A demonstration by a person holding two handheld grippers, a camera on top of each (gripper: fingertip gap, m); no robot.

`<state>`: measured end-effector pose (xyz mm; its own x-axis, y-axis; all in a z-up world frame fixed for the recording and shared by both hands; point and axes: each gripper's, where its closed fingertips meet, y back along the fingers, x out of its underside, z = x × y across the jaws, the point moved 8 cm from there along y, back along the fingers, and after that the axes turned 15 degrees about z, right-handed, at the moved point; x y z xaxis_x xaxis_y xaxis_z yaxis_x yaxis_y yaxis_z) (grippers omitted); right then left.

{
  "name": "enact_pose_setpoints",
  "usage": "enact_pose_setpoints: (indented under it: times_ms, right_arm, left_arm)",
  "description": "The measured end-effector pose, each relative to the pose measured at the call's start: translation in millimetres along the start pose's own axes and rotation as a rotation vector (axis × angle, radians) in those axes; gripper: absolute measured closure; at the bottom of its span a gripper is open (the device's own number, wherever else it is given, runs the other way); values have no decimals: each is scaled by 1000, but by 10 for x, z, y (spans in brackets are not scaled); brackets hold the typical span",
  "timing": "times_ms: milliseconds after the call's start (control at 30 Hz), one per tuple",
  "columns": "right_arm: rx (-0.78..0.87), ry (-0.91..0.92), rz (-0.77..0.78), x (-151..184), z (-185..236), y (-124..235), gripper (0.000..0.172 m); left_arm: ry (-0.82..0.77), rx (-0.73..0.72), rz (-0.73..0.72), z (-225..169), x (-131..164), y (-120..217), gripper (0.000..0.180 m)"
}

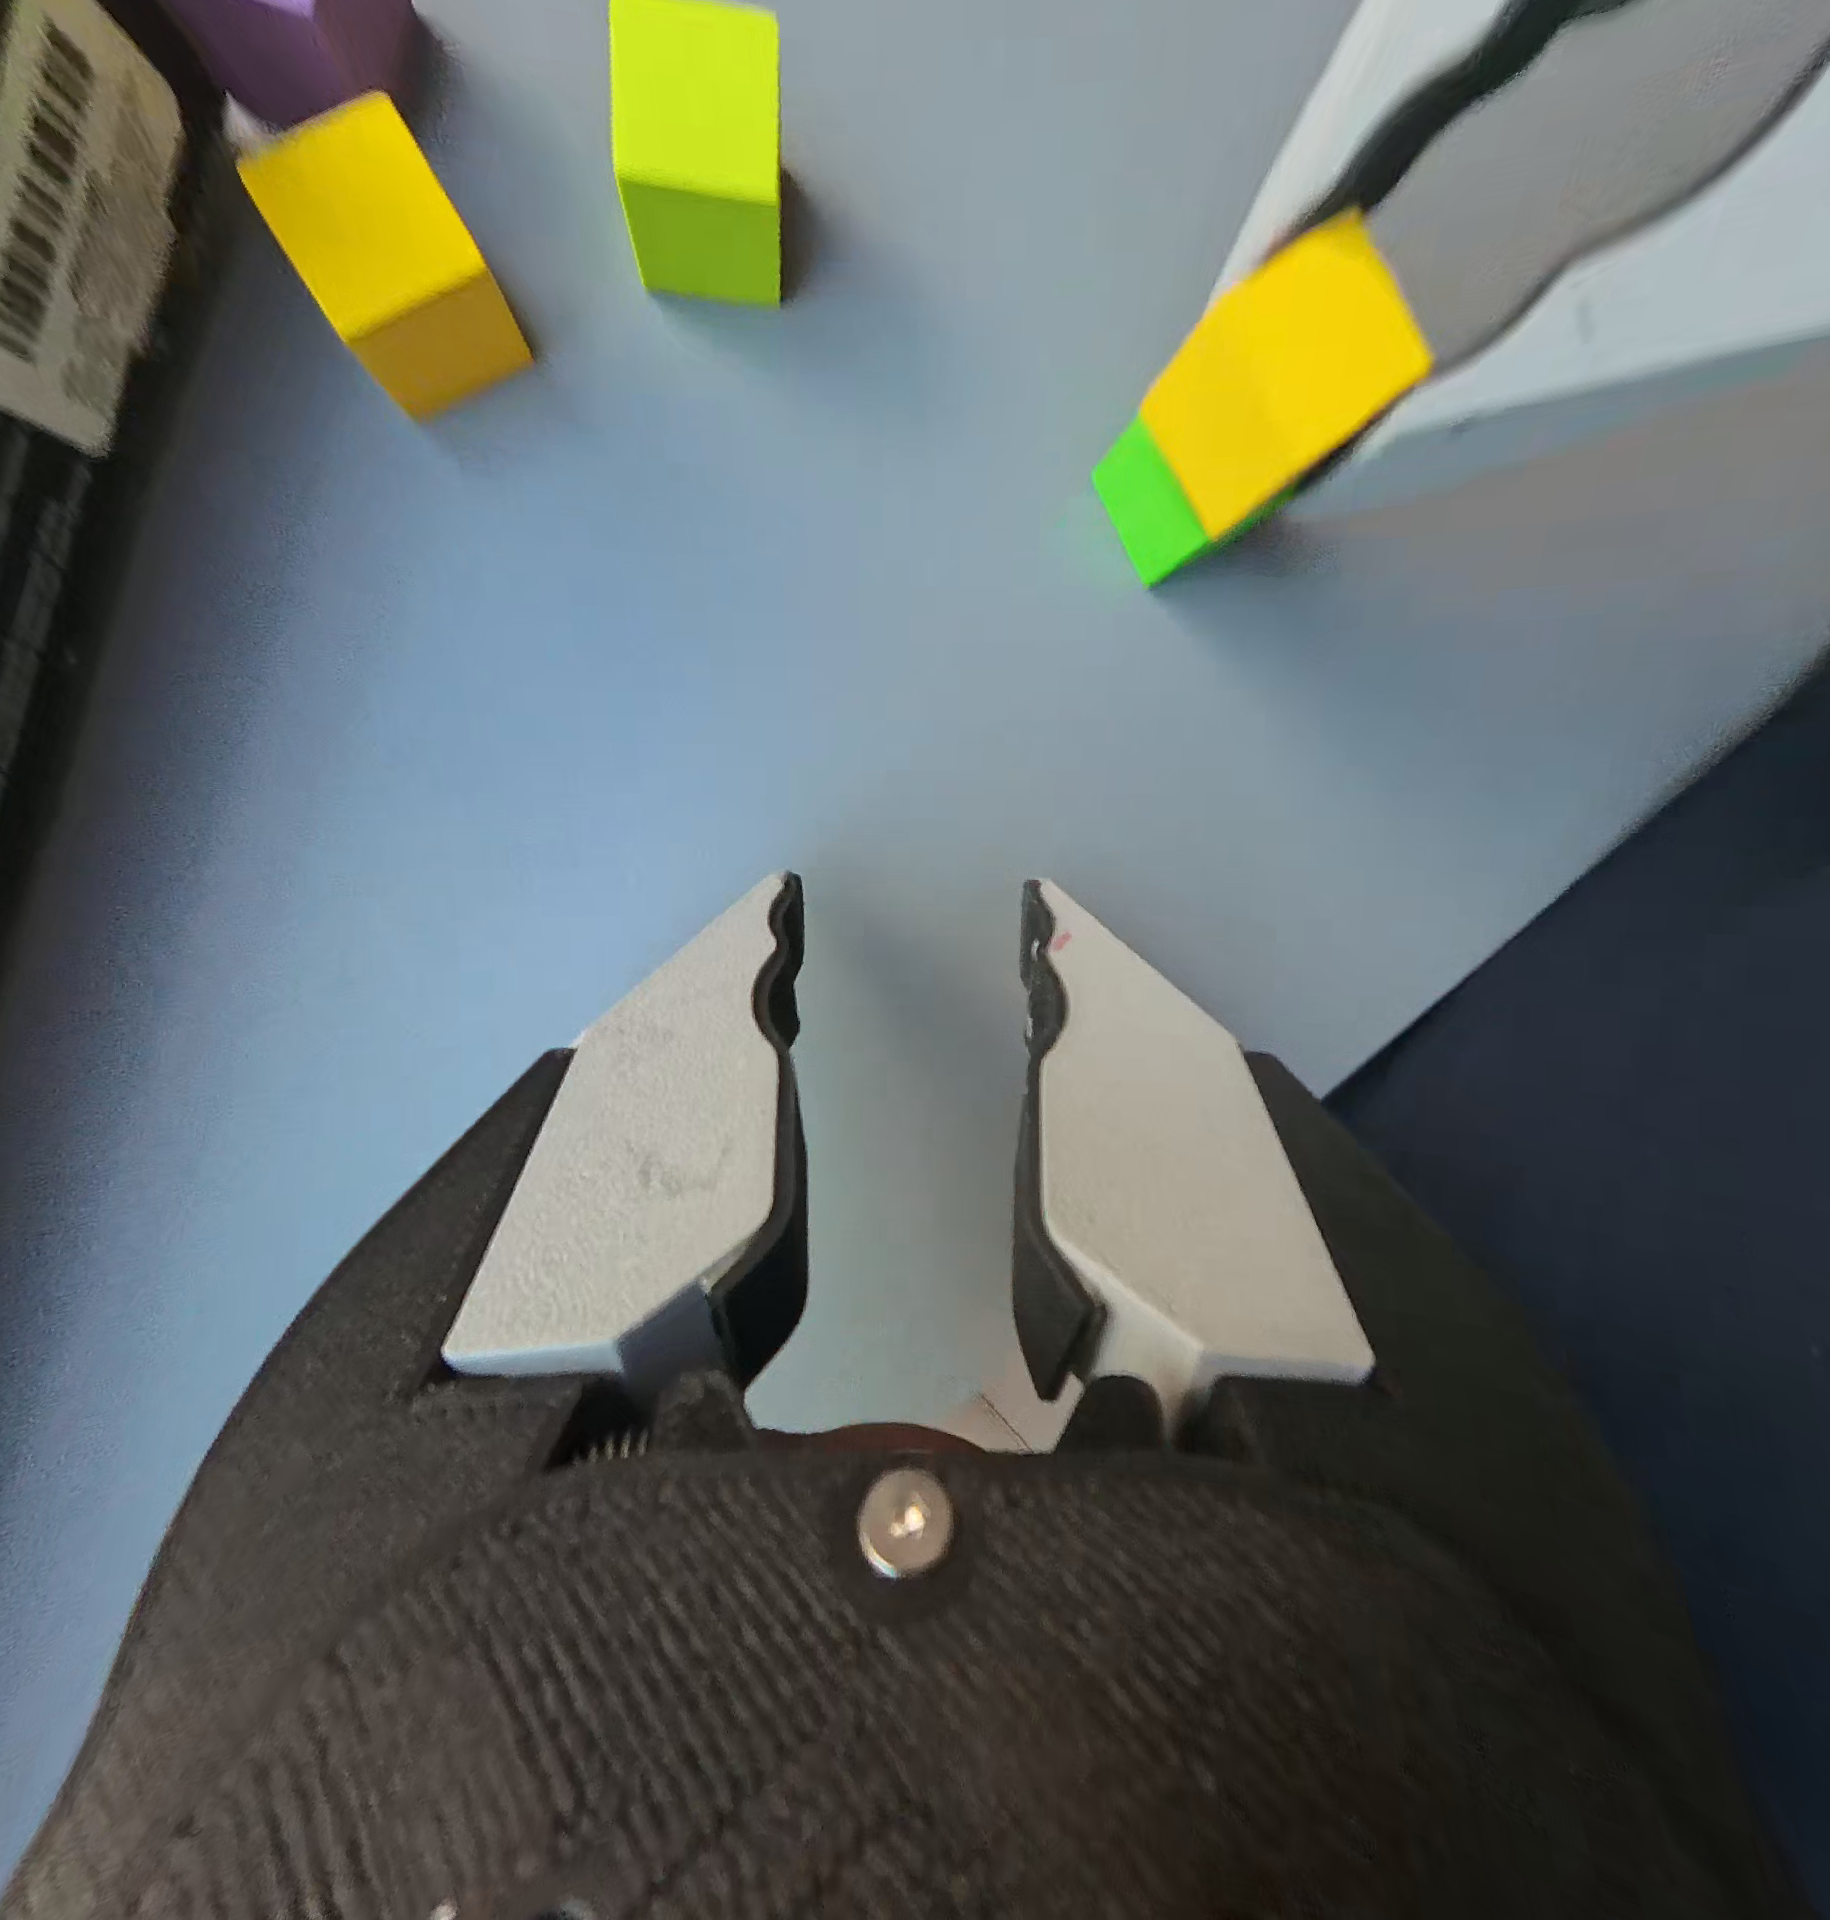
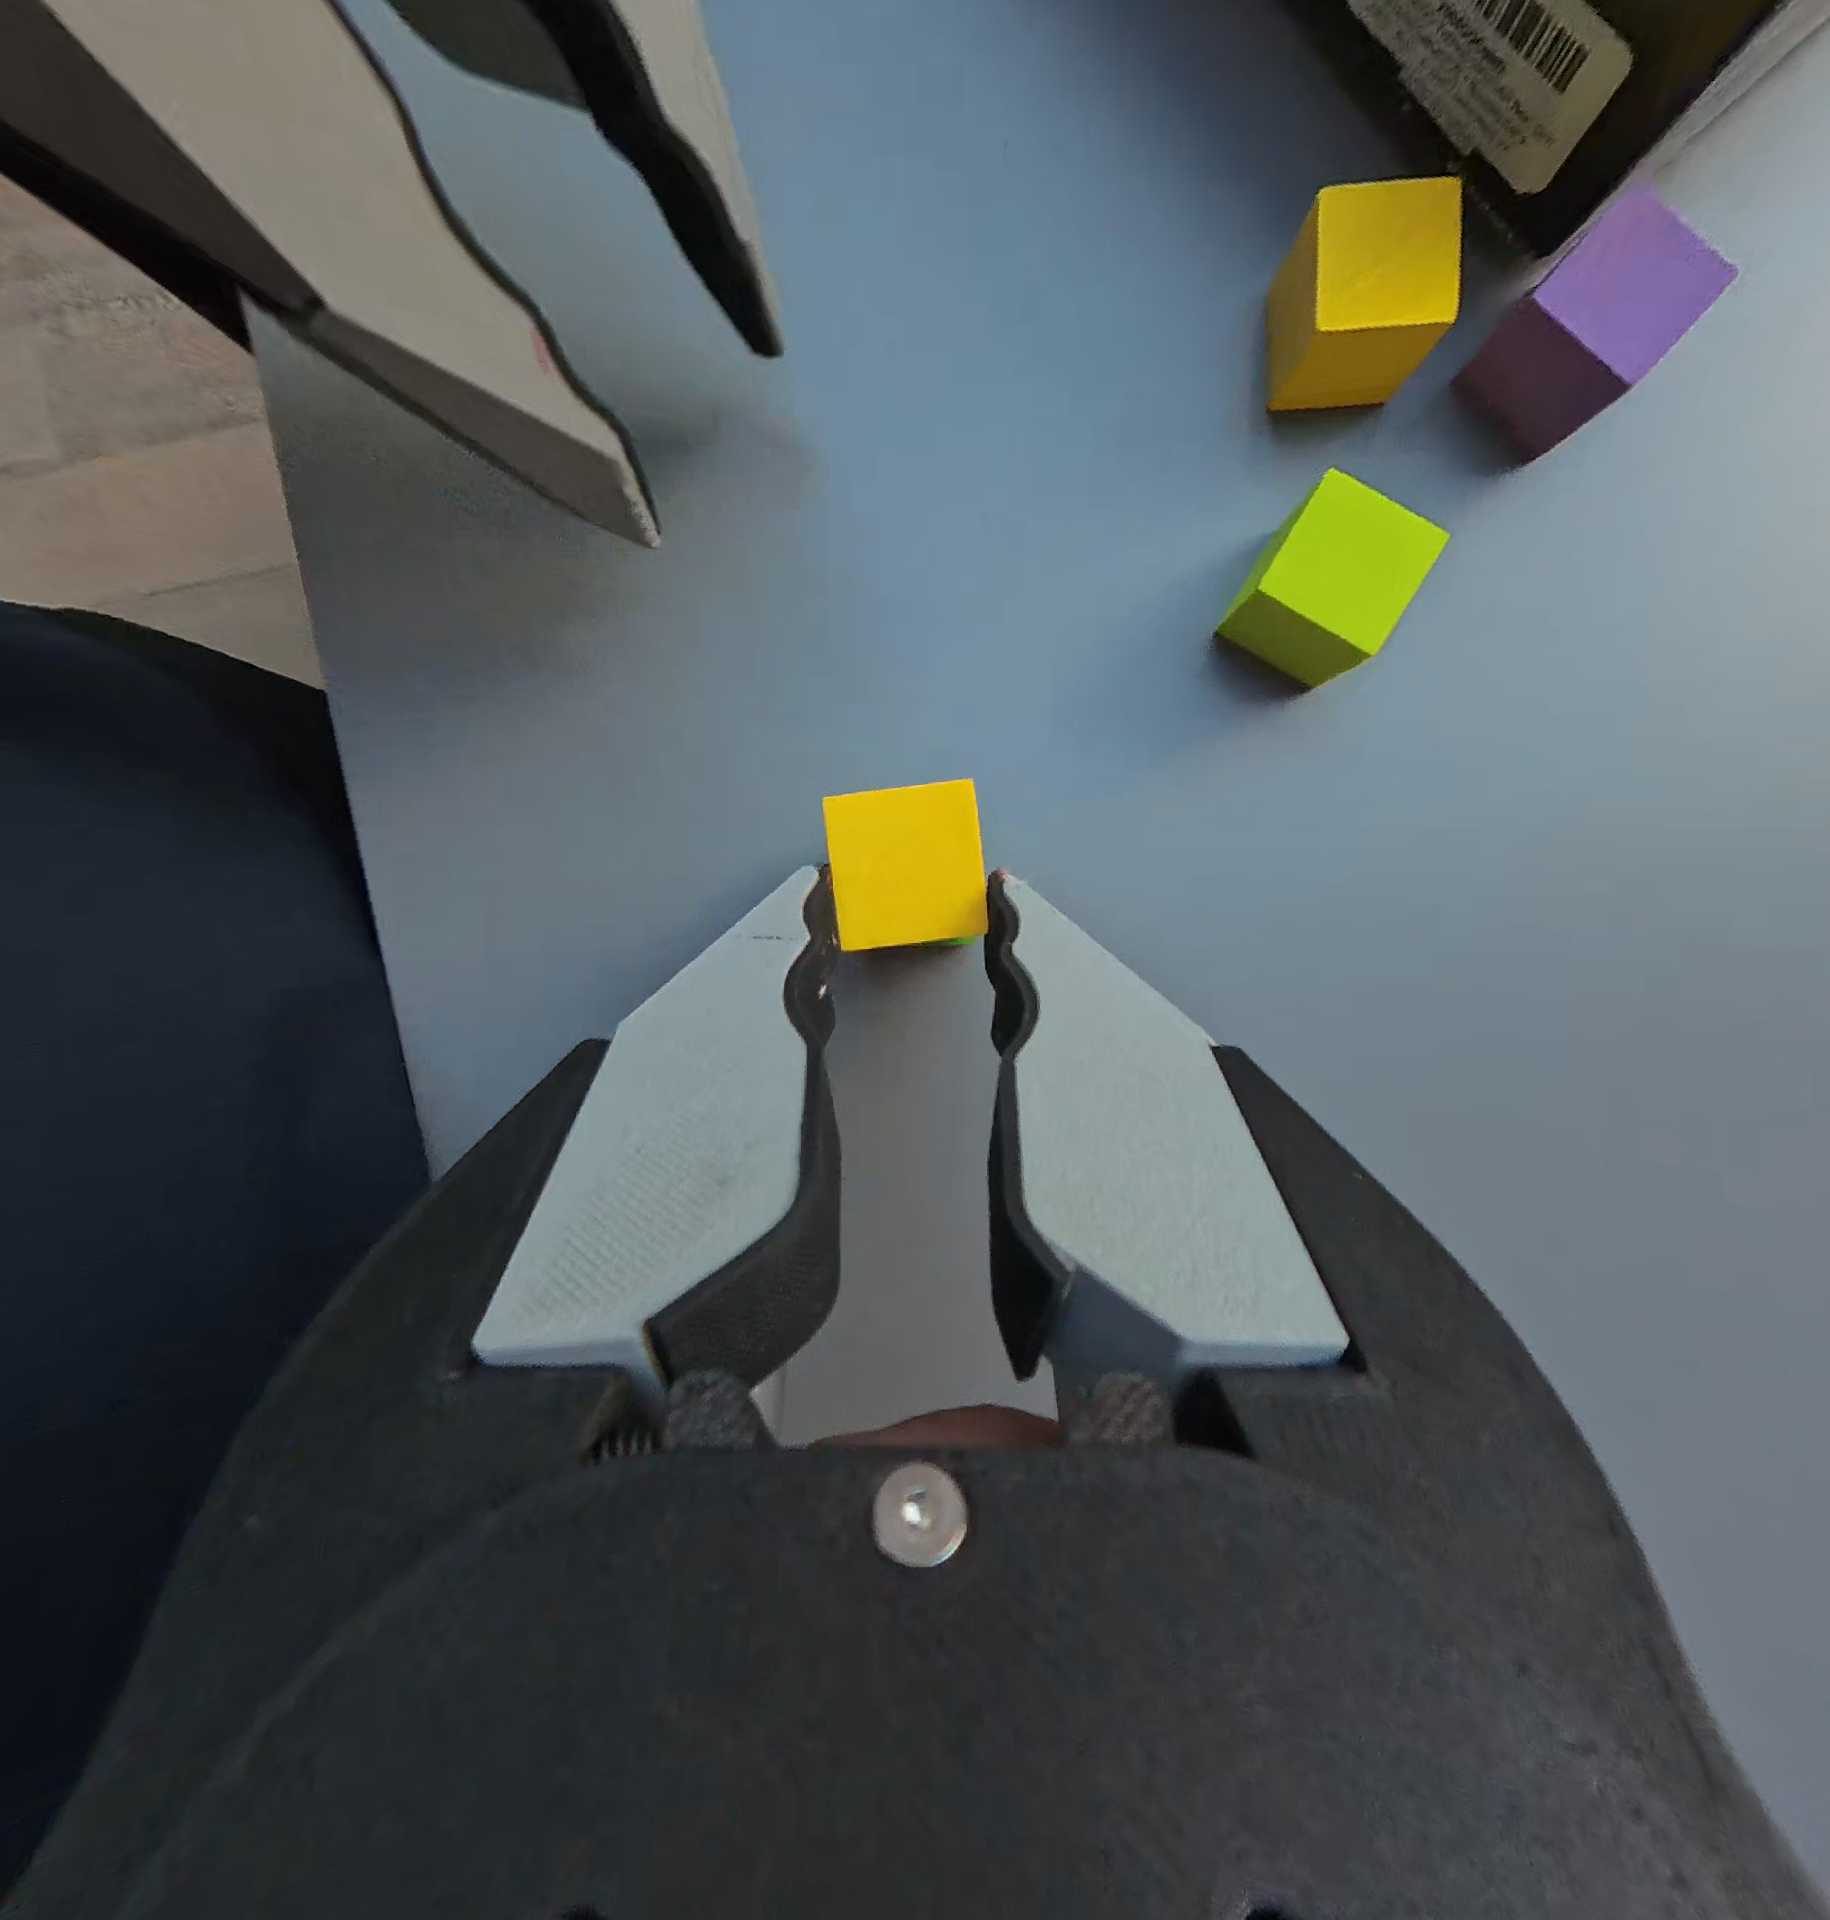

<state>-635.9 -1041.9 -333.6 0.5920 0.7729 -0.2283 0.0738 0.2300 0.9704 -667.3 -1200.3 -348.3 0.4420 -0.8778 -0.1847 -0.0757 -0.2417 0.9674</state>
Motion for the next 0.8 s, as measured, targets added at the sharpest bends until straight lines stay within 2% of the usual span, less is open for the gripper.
enact_pose_setpoints:
  times_ms: [133,233,500,633,700,800]
  right_arm:
    - [32,-2,41,21,14,-158,145]
    - [57,-16,53,48,6,-173,137]
    - [39,-175,-60,292,99,164,133]
    - [49,-261,-102,507,110,364,134]
    - [54,-305,-120,609,85,447,135]
    - [48,-366,-151,720,10,561,135]
  left_arm:
    - [-46,-27,-4,138,-257,63,140]
    - [-69,-32,-3,203,-422,85,136]
    - [-128,-71,10,304,-1030,-68,129]
    - [-185,-81,48,294,-1212,-227,137]
    - [-211,-92,95,304,-1227,-336,152]
    - [-259,-71,105,259,-1260,-338,154]
